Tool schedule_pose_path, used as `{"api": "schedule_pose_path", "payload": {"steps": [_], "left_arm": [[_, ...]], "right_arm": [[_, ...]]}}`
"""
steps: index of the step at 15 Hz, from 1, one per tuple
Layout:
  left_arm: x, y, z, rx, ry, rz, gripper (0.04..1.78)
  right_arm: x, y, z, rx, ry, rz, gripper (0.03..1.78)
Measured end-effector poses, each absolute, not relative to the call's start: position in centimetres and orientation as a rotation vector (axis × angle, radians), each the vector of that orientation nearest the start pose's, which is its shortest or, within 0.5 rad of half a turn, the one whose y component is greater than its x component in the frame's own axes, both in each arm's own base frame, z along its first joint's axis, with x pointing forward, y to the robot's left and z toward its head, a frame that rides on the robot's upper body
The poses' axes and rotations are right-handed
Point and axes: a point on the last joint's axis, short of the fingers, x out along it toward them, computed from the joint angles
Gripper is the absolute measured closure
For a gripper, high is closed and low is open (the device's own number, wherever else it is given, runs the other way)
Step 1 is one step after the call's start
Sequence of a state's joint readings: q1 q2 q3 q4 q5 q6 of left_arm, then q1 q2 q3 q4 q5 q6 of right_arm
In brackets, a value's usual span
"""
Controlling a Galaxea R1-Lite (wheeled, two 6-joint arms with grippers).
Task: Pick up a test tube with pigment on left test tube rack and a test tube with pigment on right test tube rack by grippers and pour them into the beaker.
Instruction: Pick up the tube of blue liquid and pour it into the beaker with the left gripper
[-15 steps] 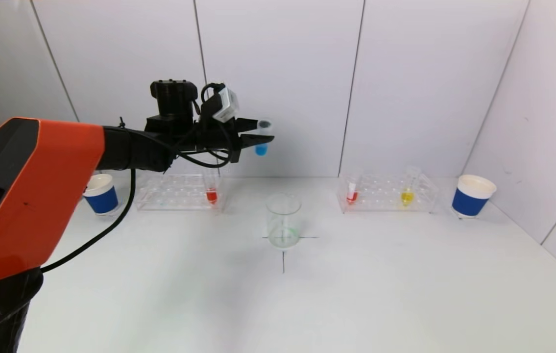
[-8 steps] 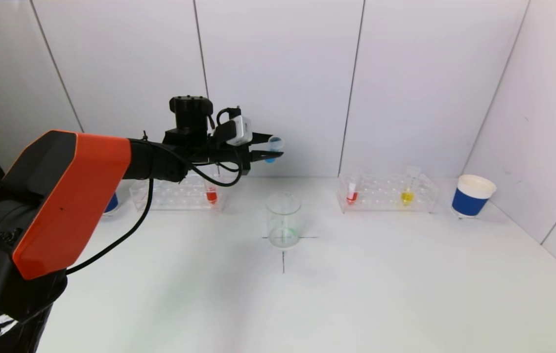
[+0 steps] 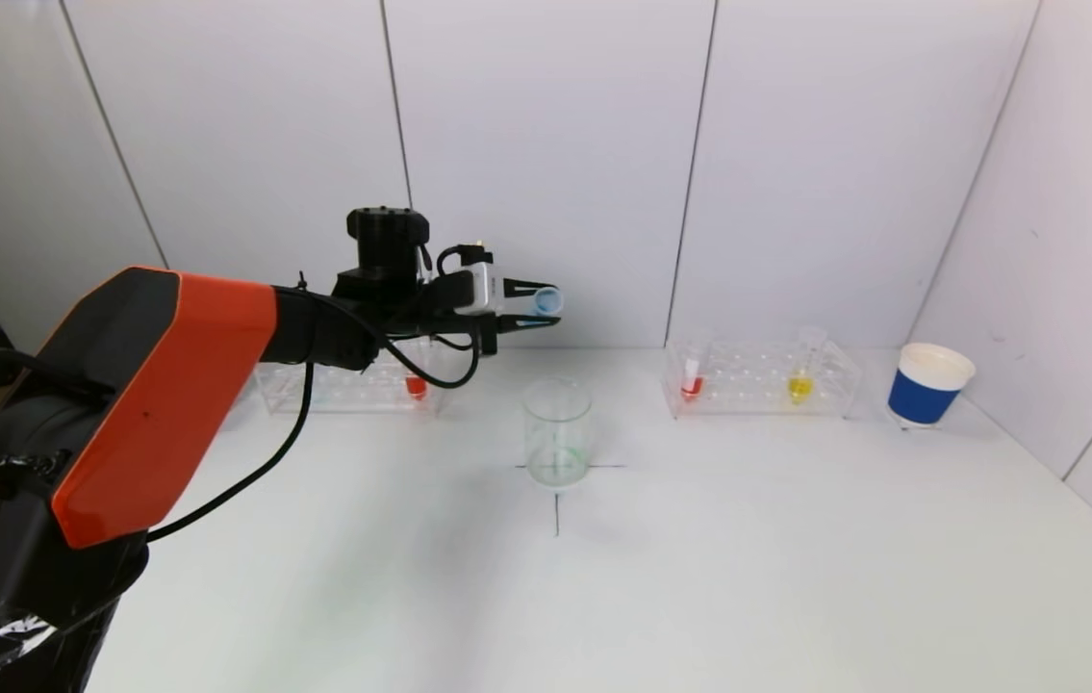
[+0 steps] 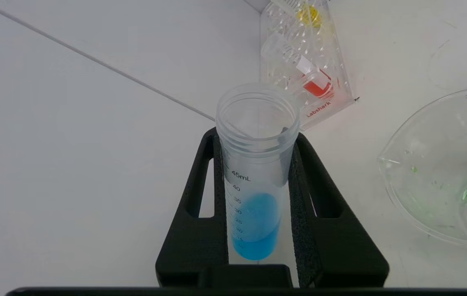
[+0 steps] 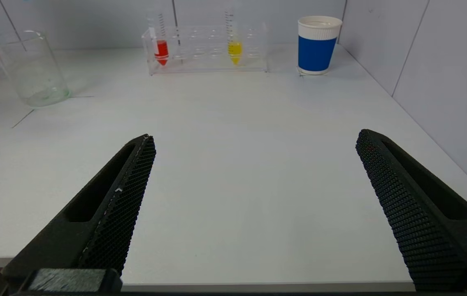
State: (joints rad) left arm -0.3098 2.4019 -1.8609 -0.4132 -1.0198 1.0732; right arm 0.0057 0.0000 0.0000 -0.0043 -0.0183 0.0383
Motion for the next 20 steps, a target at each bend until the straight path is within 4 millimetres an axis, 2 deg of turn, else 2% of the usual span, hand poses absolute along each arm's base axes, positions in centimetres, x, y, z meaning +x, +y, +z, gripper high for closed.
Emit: {"api": "schedule_pose_path", "payload": {"steps": [20], "left_arm": [[46.9,-17.7,14.3,1.056,-0.82,-1.183,1.37]], "right_arm": [[-2.3,-0.1,7.6,0.038,-0.004,-0.012,0.04]]}}
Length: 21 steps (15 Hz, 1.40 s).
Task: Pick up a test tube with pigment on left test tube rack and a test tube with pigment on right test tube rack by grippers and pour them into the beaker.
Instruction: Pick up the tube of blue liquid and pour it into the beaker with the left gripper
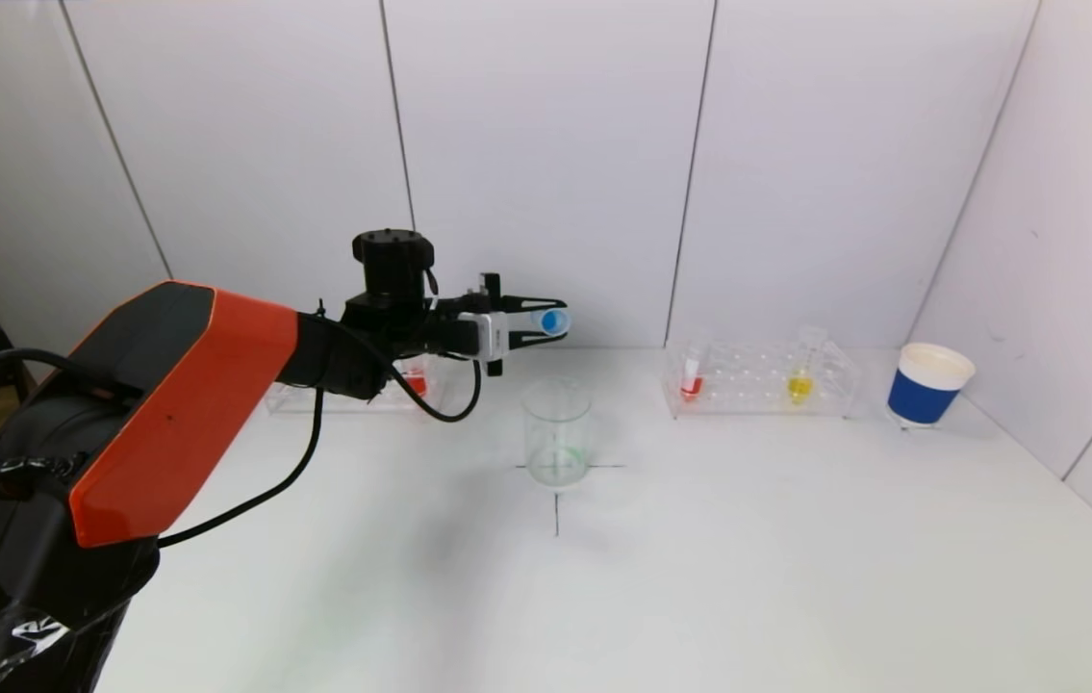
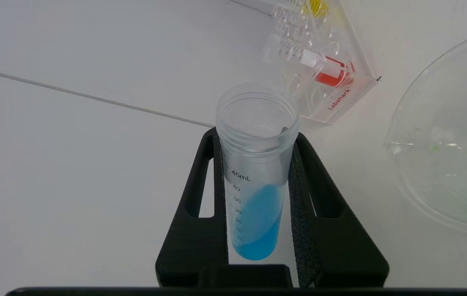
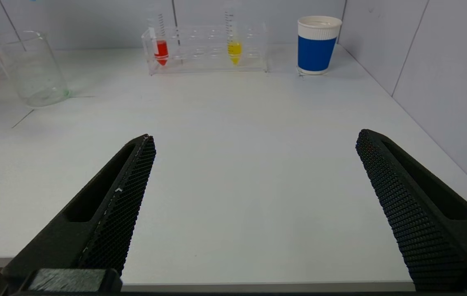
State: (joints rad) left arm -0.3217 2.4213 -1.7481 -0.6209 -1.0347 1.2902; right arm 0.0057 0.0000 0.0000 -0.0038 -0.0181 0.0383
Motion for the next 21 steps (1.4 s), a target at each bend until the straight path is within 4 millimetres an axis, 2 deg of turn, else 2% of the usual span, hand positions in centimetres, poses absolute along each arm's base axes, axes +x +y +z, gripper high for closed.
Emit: {"api": "schedule_pose_path", "payload": {"steps": [21], "left_arm": [[47.0,-17.5,13.3,1.34,-0.983,-1.054,1.37]], "right_arm": [[-2.3,-0.1,7.6,0.038,-0.004,-0.012,0.04]]}}
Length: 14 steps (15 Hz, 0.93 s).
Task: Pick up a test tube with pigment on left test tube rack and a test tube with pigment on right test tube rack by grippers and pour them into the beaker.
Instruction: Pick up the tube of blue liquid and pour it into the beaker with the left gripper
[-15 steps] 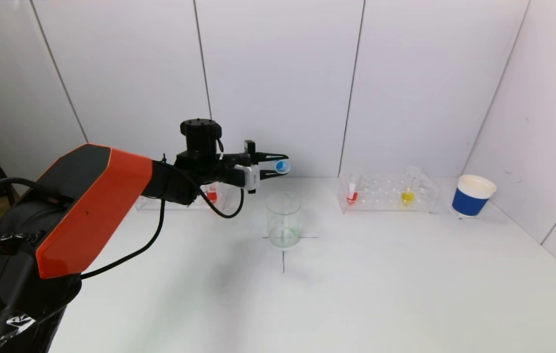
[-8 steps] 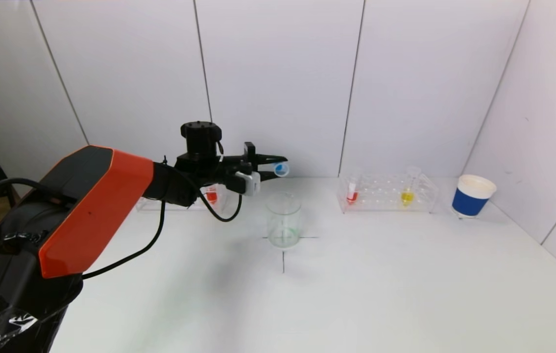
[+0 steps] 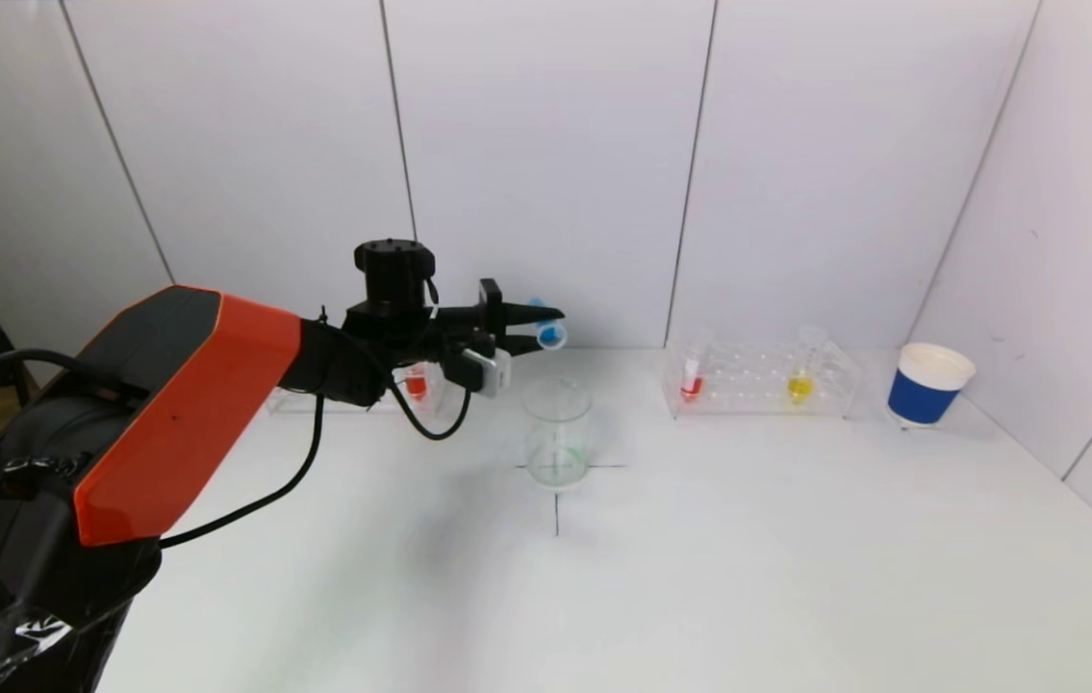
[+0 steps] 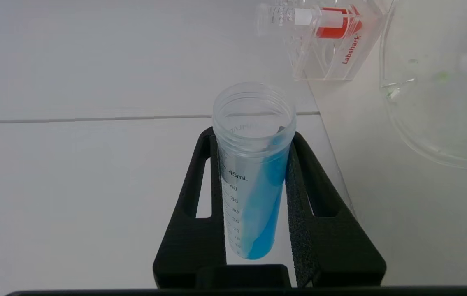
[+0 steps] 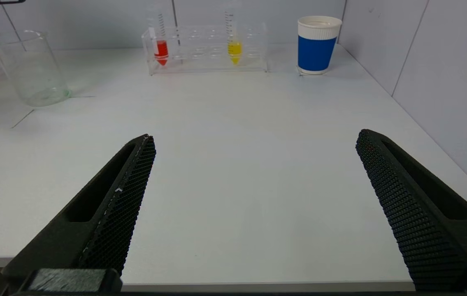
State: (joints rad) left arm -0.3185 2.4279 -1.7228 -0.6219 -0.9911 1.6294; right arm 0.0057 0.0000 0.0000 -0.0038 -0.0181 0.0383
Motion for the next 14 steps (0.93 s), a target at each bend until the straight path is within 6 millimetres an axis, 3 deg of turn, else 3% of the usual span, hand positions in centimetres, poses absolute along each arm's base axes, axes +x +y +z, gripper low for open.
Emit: {"api": "schedule_pose_path", "payload": {"steps": [14], "left_arm": [[46.87,-17.42,13.55,1.512,-1.109,-0.961,1.37]], "right_arm": [[-2.28,-0.05,7.59,0.038,-0.004,-0.012,0.04]]}}
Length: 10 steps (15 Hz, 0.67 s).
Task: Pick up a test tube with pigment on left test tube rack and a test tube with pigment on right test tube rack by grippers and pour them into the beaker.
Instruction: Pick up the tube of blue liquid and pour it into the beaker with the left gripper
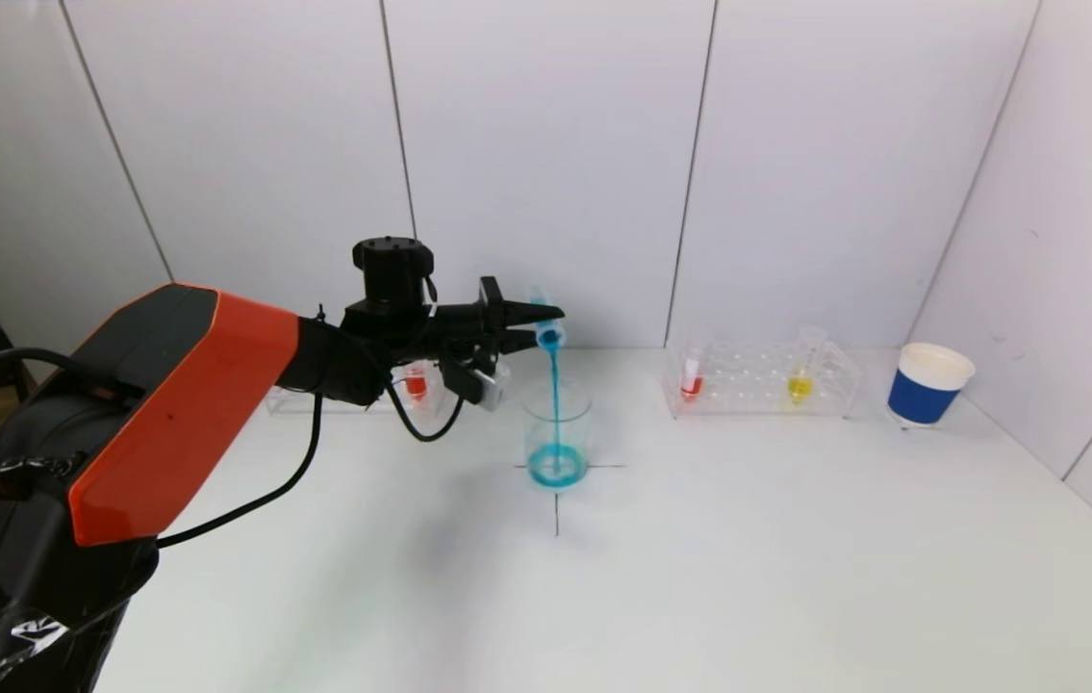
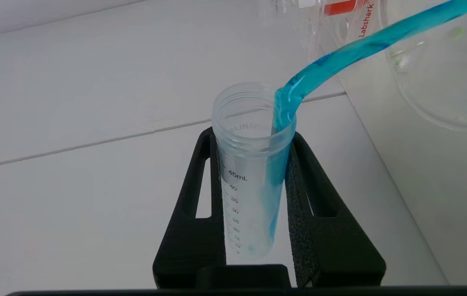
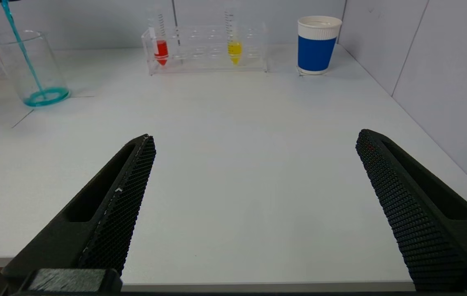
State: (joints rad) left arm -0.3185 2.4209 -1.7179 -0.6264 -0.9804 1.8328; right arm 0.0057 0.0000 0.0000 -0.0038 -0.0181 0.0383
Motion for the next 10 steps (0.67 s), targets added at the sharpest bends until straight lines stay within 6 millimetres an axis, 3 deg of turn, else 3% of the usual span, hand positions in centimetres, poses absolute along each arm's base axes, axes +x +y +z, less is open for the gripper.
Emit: {"api": "schedule_pose_path", "payload": {"steps": [10], "left_arm": [[46.77,-17.41,14.38,1.596,-1.181,-0.899,1.37]], "right_arm": [[-2.28,-0.05,7.59,0.038,-0.004,-0.012,0.04]]}}
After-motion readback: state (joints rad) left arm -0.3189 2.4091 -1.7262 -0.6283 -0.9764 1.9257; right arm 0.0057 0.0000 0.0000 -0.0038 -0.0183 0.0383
